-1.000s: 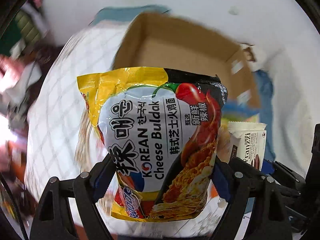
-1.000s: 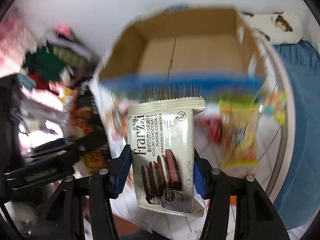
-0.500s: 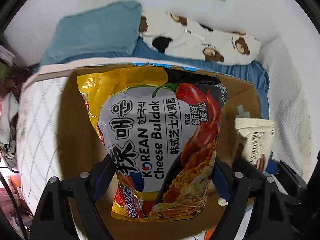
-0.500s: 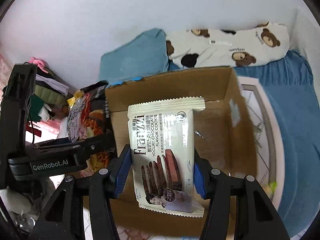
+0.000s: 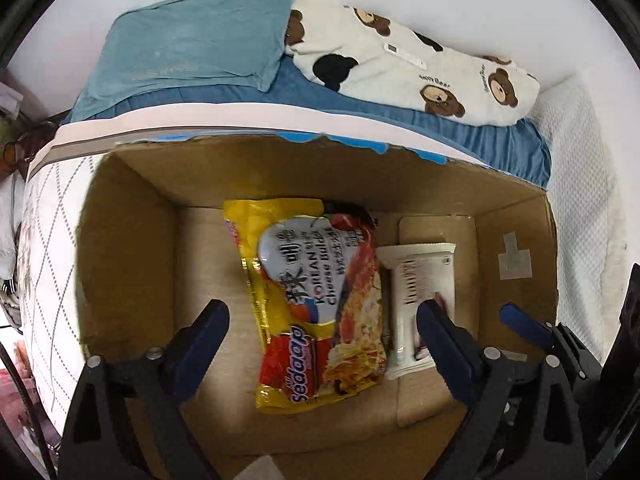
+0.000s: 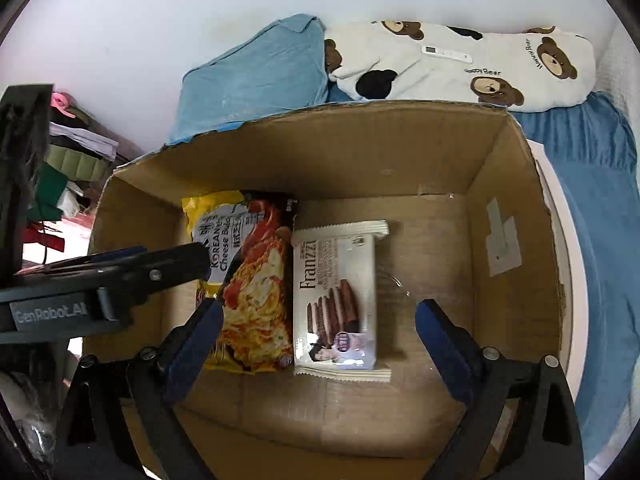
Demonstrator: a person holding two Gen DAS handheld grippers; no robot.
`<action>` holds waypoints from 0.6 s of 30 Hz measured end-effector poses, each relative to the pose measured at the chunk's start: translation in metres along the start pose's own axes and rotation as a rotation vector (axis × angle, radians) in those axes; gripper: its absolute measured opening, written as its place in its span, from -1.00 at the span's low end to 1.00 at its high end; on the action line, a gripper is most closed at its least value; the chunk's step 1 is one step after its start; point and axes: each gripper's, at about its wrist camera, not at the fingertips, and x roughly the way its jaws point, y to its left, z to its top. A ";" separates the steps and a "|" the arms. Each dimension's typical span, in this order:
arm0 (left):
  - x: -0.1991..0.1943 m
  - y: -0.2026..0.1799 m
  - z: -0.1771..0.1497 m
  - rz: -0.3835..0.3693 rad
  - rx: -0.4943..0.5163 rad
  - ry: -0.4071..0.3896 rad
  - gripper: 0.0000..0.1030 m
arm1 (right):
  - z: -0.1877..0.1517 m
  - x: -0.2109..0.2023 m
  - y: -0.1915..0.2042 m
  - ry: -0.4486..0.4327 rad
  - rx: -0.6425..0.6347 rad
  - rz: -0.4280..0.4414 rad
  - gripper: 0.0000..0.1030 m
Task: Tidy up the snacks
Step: 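Carry both packs into the cardboard box and open both tools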
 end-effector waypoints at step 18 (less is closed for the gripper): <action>-0.035 0.004 -0.077 0.113 -0.012 -0.174 0.86 | -0.045 -0.045 0.007 -0.065 -0.013 -0.110 0.92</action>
